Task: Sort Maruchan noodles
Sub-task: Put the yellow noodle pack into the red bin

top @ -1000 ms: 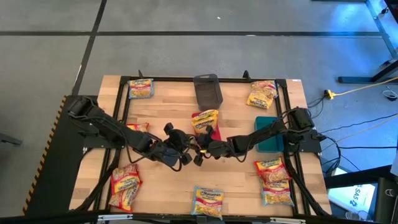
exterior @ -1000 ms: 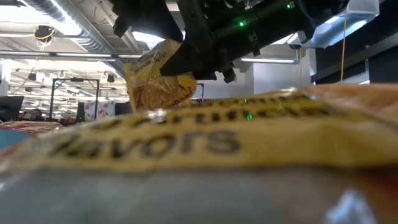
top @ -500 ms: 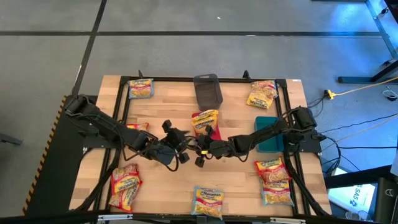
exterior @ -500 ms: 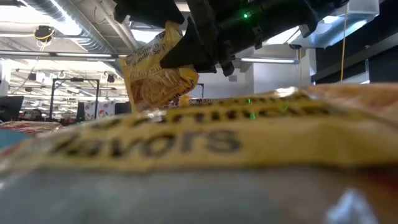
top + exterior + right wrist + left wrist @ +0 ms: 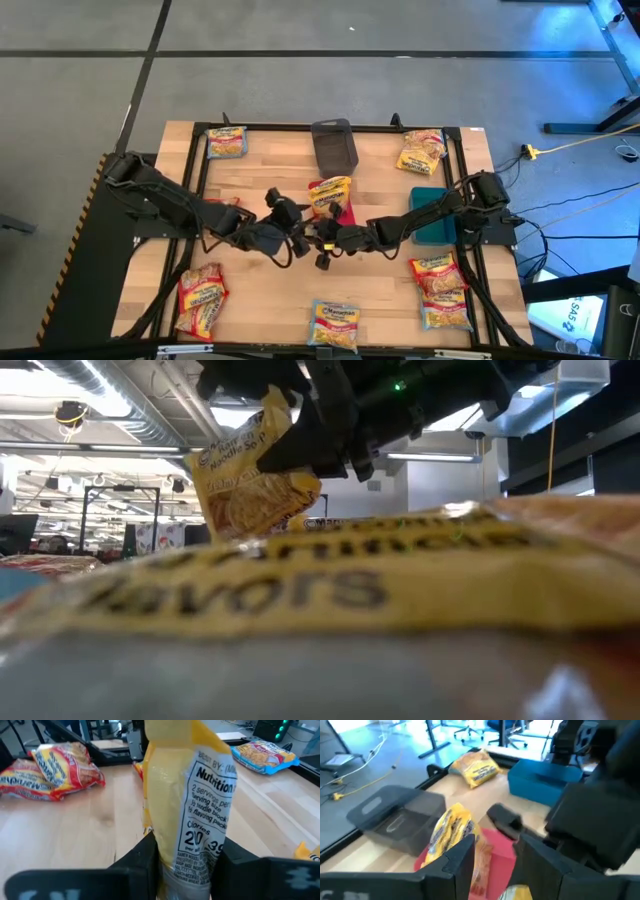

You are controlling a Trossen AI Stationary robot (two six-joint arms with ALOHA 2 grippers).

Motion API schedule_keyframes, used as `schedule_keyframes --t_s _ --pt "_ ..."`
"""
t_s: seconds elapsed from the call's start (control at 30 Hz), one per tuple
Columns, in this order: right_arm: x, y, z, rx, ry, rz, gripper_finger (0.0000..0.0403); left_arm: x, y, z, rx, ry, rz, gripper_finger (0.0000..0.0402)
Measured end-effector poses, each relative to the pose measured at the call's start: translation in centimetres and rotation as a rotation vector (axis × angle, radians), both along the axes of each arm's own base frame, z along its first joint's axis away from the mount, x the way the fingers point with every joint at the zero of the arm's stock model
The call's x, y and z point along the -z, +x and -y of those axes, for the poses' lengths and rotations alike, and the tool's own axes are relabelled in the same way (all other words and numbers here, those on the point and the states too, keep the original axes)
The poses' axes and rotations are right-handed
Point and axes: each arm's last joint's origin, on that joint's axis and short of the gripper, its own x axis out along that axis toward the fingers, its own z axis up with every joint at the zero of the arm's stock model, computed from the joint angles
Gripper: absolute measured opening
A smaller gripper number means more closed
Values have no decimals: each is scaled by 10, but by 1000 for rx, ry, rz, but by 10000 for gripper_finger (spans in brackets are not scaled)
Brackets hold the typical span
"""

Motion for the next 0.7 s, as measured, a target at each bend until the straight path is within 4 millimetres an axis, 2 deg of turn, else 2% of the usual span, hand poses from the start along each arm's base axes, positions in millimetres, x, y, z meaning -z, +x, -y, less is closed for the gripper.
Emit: schedule_keyframes --t_s 0.07,0.23,0.37,0.57,0.7 --pt "-1 -1 0 -2 -8 -14 97 -5 -3 -2 6 9 2 147" --pt "-11 -9 -4 -8 -30 -46 98 -33 -11 -1 43 35 40 151" --pt "-26 -19 -9 4 -76 -48 98 -53 -18 1 124 34 70 176" --pt "-42 -35 -14 -2 -115 -79 99 -62 -20 -14 202 -37 87 229" --pt "-59 -46 -22 -28 -121 -60 99 -63 -18 -20 310 -90 80 239"
